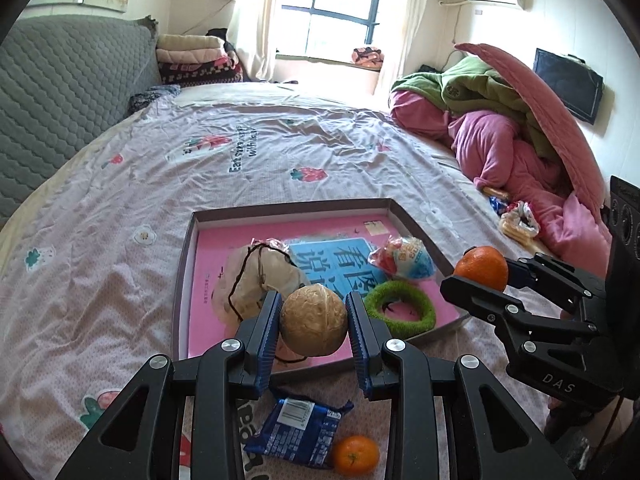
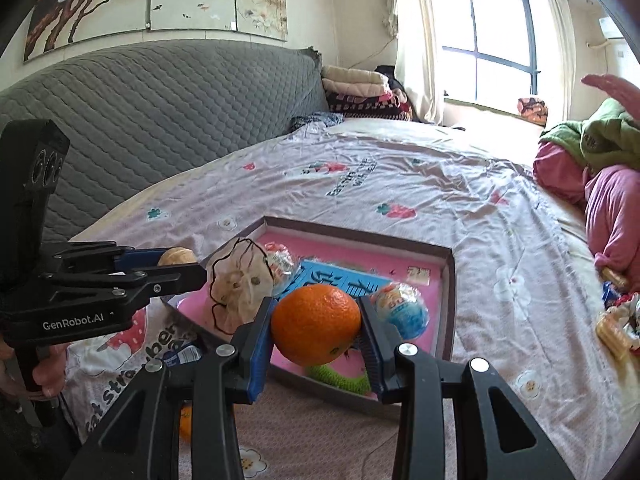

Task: Organize objects
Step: 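Carry the walnut with the left tool while the right carries the orange over the tray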

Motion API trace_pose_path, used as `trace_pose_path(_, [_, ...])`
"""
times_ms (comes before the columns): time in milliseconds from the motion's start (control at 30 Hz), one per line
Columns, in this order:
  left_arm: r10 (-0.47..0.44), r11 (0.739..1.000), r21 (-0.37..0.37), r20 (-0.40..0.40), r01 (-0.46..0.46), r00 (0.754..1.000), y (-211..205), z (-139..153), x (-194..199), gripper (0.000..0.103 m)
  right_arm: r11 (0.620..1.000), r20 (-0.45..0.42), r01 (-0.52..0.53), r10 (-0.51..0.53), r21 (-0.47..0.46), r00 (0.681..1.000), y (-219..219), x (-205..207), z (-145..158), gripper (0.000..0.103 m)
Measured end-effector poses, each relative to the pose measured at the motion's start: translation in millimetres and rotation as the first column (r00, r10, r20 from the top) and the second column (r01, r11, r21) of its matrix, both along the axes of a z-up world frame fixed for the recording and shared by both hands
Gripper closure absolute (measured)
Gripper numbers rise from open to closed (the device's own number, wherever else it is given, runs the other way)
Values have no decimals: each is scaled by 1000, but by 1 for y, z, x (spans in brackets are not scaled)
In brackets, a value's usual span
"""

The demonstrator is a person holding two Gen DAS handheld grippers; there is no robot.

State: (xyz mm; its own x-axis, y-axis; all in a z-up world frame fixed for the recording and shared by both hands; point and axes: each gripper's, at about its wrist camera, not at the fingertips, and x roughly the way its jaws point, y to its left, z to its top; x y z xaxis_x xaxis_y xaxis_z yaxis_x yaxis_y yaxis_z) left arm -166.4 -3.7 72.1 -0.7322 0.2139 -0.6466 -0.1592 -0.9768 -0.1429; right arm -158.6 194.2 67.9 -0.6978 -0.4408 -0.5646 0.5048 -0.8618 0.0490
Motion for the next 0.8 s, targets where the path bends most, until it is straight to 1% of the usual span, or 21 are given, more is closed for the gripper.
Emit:
trace_pose_path(133, [6, 1000, 10, -5, -6, 1000, 0, -1, -3, 70, 999, -58, 22, -21, 27, 998, -1, 2, 5, 63])
trace_pose_path(300, [14, 1000, 20, -23, -14, 1000, 0, -1, -6, 70, 999, -106, 39, -37, 24, 994, 2, 4, 12, 63])
trace_pose_path(600, [26, 1000, 14, -58, -25, 998, 3, 1, -13, 70, 998, -131, 63, -60, 19, 990, 6, -1, 17, 63])
trace_pose_path(800, [36, 999, 4, -67, -36, 997, 4, 2, -19, 70, 997, -124, 82, -80, 11, 989, 11, -7, 17, 63])
